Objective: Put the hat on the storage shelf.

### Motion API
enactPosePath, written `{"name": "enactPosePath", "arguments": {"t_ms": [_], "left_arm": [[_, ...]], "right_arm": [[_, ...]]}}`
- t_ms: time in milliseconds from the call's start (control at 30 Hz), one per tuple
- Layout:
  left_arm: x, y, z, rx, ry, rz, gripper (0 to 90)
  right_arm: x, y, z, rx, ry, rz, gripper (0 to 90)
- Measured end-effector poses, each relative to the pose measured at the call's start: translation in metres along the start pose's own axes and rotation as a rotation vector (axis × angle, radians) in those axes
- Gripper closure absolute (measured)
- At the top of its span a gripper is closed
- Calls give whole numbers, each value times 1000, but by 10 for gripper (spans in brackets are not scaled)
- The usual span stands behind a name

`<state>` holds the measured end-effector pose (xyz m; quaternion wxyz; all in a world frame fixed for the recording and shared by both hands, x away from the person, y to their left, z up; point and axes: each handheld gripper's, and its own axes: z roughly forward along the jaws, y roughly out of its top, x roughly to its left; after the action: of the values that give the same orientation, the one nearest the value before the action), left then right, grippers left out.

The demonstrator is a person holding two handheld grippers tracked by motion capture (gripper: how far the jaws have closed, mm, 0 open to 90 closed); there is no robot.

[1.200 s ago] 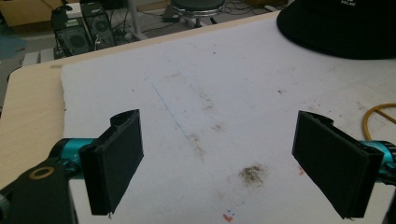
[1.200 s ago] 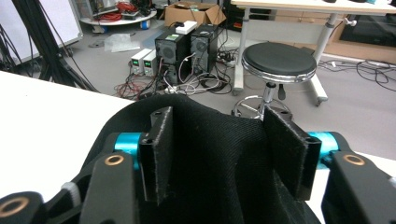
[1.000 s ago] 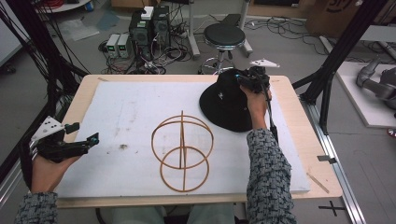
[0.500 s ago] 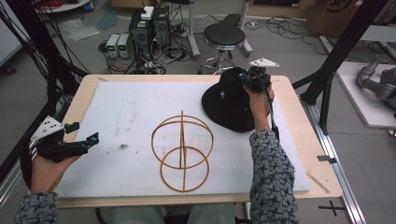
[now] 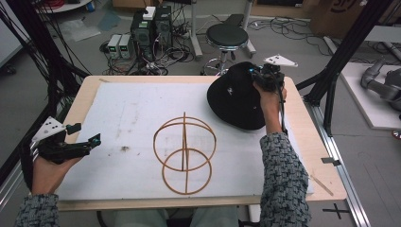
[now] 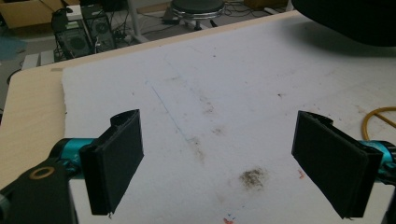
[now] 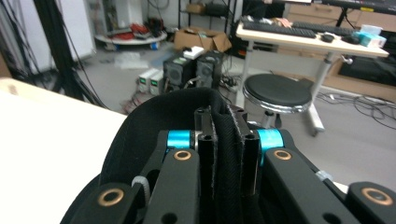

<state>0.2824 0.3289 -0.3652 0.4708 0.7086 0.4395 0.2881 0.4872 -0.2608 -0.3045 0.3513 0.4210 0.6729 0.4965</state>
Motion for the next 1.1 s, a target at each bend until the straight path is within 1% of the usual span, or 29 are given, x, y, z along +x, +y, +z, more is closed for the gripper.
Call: {"name": "enactPosePath", "arguments": {"t_ms": [33, 133, 200, 233, 267, 433, 600, 633, 667, 700, 733, 767, 800, 833, 900, 967, 1000, 1033, 1100], "left_arm": [[0, 0, 0, -1, -1, -1, 168], [0, 1, 1, -1, -3, -1, 168], [-2, 1, 2, 0, -6, 2, 168], [-2, 1, 2, 0, -6, 2, 169], [-2, 1, 3, -1, -8, 2, 169], [-2, 2, 4, -2, -12, 2, 169], [-2, 2, 5, -3, -15, 2, 169], [-2, 3, 5, -1, -15, 4, 169], [-2, 3, 5, 0, -15, 5, 169], [-3, 3, 5, 0, -17, 7, 169], [-3, 3, 5, 0, -17, 7, 169], [-3, 3, 5, 0, -18, 7, 169], [-3, 3, 5, 0, -18, 7, 169], [-2, 3, 5, 0, -16, 8, 169], [-2, 3, 4, -3, -16, 5, 169], [-2, 3, 4, -3, -15, 5, 169], [-2, 3, 4, -2, -16, 6, 169], [-2, 3, 3, -2, -15, 7, 170], [-2, 3, 3, -3, -15, 5, 170]], "right_arm": [[0, 3, -5, -20, 10, 0, 838], [0, 9, -12, -37, 21, 0, 838], [0, 14, -17, -54, 35, 10, 838], [0, 14, -17, -54, 35, 10, 838], [0, 19, -22, -75, 51, 18, 838], [-1, 32, -33, -104, 113, 33, 838], [4, 48, -44, -136, 154, 24, 838], [5, 51, -45, -143, 165, 27, 837], [5, 51, -45, -143, 165, 27, 837], [7, 58, -49, -160, 187, 33, 838], [7, 58, -49, -160, 187, 33, 838], [9, 64, -52, -168, 213, 22, 837], [9, 64, -52, -168, 213, 22, 837], [11, 70, -55, -177, 237, 1, 837], [13, 74, -58, -187, 263, 0, 837], [15, 77, -61, -195, 275, -9, 837], [15, 77, -61, -195, 275, -9, 837], [17, 81, -64, -208, 296, 3, 837], [17, 83, -66, -214, 303, 5, 837]]}}
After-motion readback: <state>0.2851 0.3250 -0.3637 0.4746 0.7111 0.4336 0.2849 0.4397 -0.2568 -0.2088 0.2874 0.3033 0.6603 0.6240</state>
